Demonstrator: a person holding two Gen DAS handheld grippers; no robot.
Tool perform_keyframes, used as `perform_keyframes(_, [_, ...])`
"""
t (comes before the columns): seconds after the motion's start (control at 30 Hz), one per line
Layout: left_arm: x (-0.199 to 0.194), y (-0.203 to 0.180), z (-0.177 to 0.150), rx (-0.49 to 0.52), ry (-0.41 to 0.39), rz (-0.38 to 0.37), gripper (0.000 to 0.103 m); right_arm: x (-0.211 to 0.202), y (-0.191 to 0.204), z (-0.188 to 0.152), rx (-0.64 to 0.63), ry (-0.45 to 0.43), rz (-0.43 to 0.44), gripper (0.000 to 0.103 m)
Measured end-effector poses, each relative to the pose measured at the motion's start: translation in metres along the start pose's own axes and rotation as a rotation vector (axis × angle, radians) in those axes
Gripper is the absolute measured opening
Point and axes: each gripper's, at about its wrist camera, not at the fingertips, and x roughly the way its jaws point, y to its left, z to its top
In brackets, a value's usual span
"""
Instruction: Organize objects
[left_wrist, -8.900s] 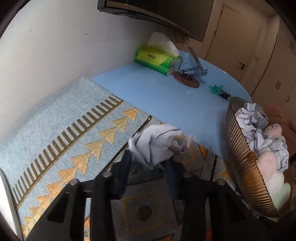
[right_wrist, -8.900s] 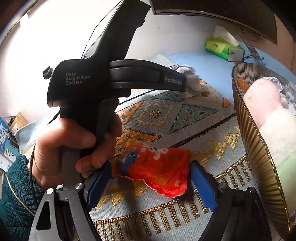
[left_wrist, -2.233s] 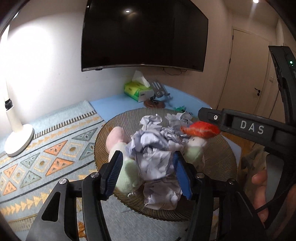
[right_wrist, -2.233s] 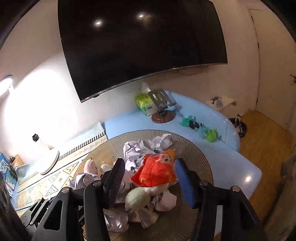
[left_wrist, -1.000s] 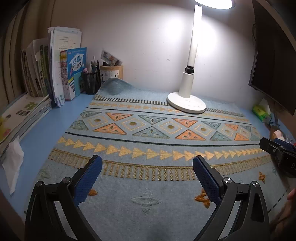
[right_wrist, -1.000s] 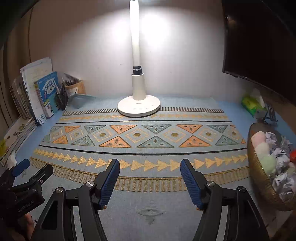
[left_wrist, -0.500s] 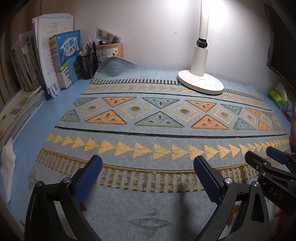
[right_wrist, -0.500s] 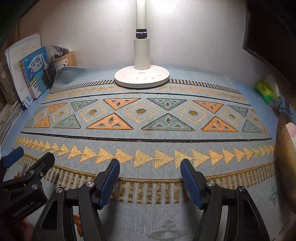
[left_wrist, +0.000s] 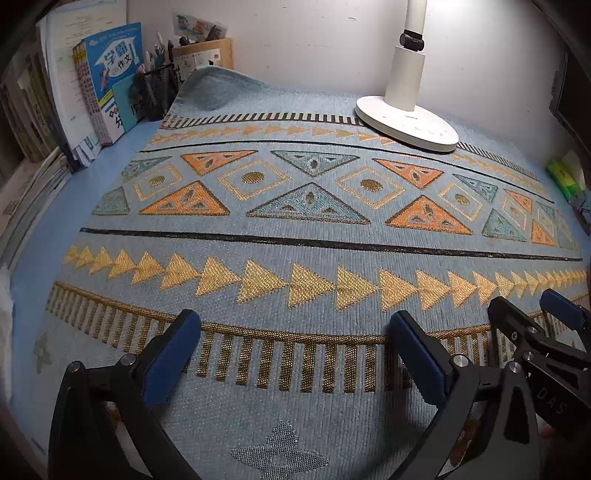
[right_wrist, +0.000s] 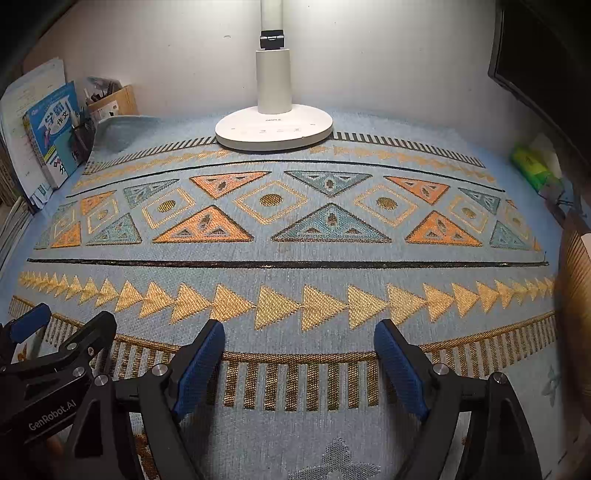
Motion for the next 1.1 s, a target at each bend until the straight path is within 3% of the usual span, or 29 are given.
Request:
perform_keyframes(0.1, [-0.001, -0.001, 0.0, 0.0, 0.001, 0.004, 0.102, 0.003, -0.001, 0.001, 0.004, 0.014, 0.017, 0.094])
perform_keyframes(0.33, [0.001, 0.001, 0.002, -0.01, 0.005, 0.009, 0.103, 0.007, 0.002, 0.002, -0.017, 0.03, 0.038, 0.103])
perform_keyframes(0.77, [0.001, 0.007, -0.001, -0.038, -0.007, 0.023, 0.103, 0.008, 0.003, 0.003, -0.024, 0.027, 0.024, 0.103])
perform_keyframes(0.83, [0.001, 0.007, -0.001, -0.024, -0.008, 0.015, 0.103, 0.006, 0.003, -0.002, -0.02, -0.014, 0.018, 0.103])
perform_keyframes(1.1, [0.001, 0.009, -0.001, 0.001, -0.008, 0.003, 0.103, 0.005, 0.003, -0.003, -0.019, -0.014, 0.021, 0.103])
